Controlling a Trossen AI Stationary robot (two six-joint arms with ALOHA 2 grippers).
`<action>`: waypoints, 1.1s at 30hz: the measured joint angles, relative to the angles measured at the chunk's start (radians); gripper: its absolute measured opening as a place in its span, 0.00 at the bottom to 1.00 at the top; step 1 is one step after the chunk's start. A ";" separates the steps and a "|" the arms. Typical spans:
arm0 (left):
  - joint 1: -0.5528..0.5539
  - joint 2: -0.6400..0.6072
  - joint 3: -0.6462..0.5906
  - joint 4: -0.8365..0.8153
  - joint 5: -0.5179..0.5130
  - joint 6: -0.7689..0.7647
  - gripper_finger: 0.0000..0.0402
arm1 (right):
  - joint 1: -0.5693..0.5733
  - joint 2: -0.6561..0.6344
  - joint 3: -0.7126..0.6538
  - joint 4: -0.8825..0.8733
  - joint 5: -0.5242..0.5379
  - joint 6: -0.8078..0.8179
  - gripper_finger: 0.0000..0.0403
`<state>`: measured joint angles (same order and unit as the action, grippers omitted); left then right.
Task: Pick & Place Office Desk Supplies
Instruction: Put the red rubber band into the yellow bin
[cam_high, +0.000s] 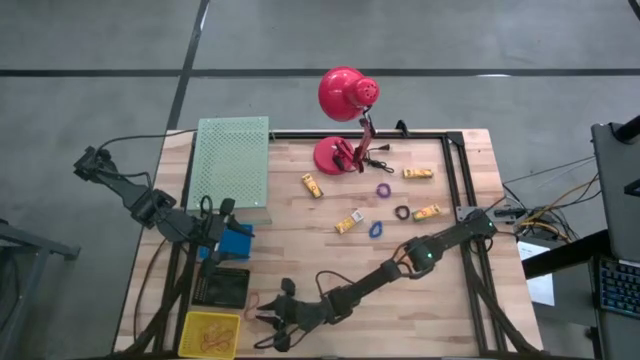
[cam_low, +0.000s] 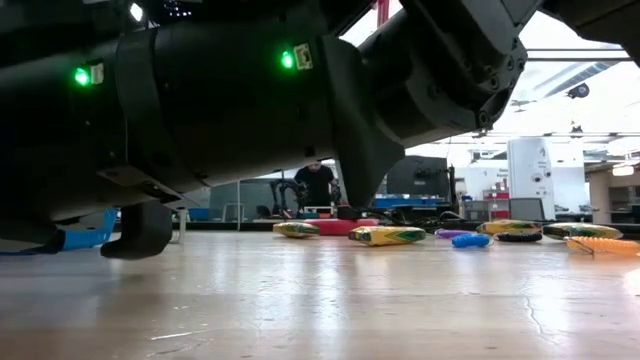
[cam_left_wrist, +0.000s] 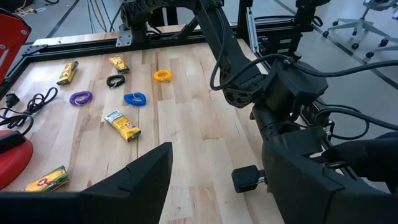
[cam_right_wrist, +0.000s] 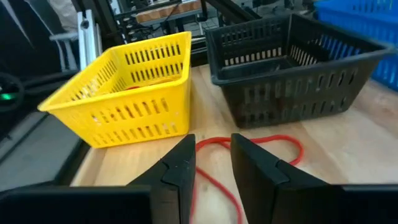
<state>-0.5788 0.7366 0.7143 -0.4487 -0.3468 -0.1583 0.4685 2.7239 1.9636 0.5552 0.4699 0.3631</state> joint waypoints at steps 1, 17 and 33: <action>0.000 0.000 0.000 0.000 0.000 0.000 0.63 | -0.001 0.000 0.000 0.000 0.001 -0.022 0.25; 0.000 0.000 0.000 0.001 0.000 0.000 0.63 | 0.040 -0.178 -0.074 -0.180 0.162 -0.172 0.29; 0.000 0.000 0.000 -0.008 0.000 0.000 0.63 | 0.069 -0.678 -0.629 -0.238 0.105 -0.190 0.27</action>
<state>-0.5789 0.7364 0.7143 -0.4568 -0.3470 -0.1583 0.5377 2.0463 1.3347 0.3172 0.5751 0.1735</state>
